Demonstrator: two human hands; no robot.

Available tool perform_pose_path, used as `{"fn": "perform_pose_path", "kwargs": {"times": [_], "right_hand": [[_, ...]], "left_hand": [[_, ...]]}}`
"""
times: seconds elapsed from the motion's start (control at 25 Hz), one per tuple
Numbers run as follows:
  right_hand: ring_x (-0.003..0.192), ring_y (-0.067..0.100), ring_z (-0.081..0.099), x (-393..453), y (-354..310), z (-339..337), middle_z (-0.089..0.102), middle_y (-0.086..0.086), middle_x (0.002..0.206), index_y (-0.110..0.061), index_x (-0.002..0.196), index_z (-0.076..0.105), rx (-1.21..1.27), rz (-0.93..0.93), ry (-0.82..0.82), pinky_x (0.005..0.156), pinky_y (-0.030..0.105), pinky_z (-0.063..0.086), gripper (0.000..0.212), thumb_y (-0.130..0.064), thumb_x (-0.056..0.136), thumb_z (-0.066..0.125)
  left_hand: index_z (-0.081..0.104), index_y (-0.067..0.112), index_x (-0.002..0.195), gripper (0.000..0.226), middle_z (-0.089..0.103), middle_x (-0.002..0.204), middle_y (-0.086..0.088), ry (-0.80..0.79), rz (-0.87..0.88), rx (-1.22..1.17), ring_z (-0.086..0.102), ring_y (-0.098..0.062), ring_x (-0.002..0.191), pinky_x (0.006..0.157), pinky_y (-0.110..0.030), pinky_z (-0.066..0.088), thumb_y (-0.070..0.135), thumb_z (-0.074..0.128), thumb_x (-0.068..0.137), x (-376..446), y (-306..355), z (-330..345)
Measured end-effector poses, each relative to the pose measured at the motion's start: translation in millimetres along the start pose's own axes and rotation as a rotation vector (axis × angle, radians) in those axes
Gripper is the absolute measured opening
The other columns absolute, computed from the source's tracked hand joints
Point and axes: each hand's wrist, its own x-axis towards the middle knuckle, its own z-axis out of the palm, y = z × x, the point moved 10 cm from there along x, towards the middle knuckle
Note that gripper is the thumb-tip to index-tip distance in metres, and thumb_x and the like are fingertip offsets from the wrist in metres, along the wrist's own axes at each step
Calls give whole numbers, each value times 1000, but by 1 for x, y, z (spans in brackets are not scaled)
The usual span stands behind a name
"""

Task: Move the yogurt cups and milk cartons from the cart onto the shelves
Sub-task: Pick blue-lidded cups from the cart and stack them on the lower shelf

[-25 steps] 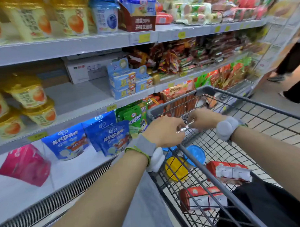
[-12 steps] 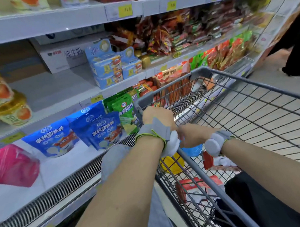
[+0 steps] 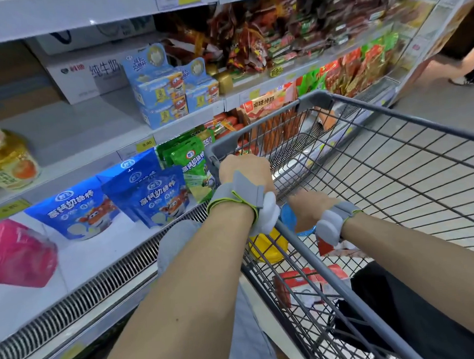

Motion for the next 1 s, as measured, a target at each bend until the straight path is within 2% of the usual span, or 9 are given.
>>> {"fn": "perform_pose_path", "kwargs": {"times": [0.08, 0.16, 0.44, 0.56, 0.68, 0.72, 0.8, 0.92, 1.0], "right_hand": [[92, 27, 65, 2, 8, 13, 60, 6, 103, -11, 122, 53, 13, 26, -32, 76, 39, 59, 60, -43, 77, 78], [86, 26, 65, 3, 9, 15, 62, 6, 97, -9, 115, 55, 22, 22, -10, 72, 38, 60, 60, -45, 74, 81], [88, 26, 61, 7, 33, 11, 63, 5, 101, -13, 117, 53, 225, 134, 136, 74, 37, 57, 64, -58, 76, 73], [97, 27, 61, 5, 39, 17, 63, 7, 110, -14, 122, 50, 256, 203, 103, 80, 39, 56, 66, -62, 80, 67], [112, 30, 54, -10, 1, -8, 58, 10, 120, -12, 126, 53, 176, -26, 297, 92, 39, 47, 45, -40, 90, 57], [110, 31, 54, -22, -18, -15, 58, 11, 118, -10, 122, 57, 222, -155, 346, 89, 39, 47, 40, -34, 91, 50], [106, 33, 56, -45, -47, -18, 58, 14, 118, -5, 120, 60, 317, -333, 312, 79, 40, 48, 42, -31, 91, 43], [120, 41, 52, -55, -64, -3, 50, 22, 137, -1, 141, 48, 285, -380, 286, 93, 47, 49, 48, -13, 95, 59], [125, 43, 49, -54, -65, -1, 47, 22, 141, 1, 145, 43, 265, -365, 294, 98, 48, 46, 54, -11, 96, 62]], "left_hand": [[43, 19, 61, 35, 44, 59, 1, 38, 10, 14, 37, -15, 51, 52, -26, 29, 24, 59, 91, 0, 1, -3], [43, 19, 58, 35, 44, 57, 2, 51, 13, 5, 36, -15, 50, 51, -25, 29, 23, 60, 89, -1, 0, -4], [39, 20, 57, 33, 39, 57, 0, 26, -8, -26, 33, -18, 53, 54, -26, 30, 19, 60, 84, 2, -1, -5], [38, 19, 58, 35, 38, 57, 1, 36, -4, -13, 31, -17, 52, 53, -26, 27, 20, 60, 86, 1, -1, -6], [43, 18, 59, 31, 46, 60, 1, 56, -34, -11, 39, -16, 52, 54, -27, 31, 19, 60, 86, 3, -2, -6], [45, 18, 59, 30, 48, 60, 1, 63, -47, -10, 42, -16, 53, 56, -28, 33, 19, 59, 86, 4, -3, -5], [46, 17, 59, 29, 49, 60, 1, 69, -58, -8, 43, -16, 53, 56, -28, 33, 19, 59, 85, 5, -3, -5], [48, 18, 60, 28, 50, 61, 1, 70, -61, -10, 44, -16, 54, 55, -26, 33, 21, 59, 85, 6, -4, -4], [48, 18, 60, 27, 51, 61, 1, 73, -47, -7, 45, -16, 54, 53, -24, 31, 21, 59, 85, 6, -4, -4]]}}
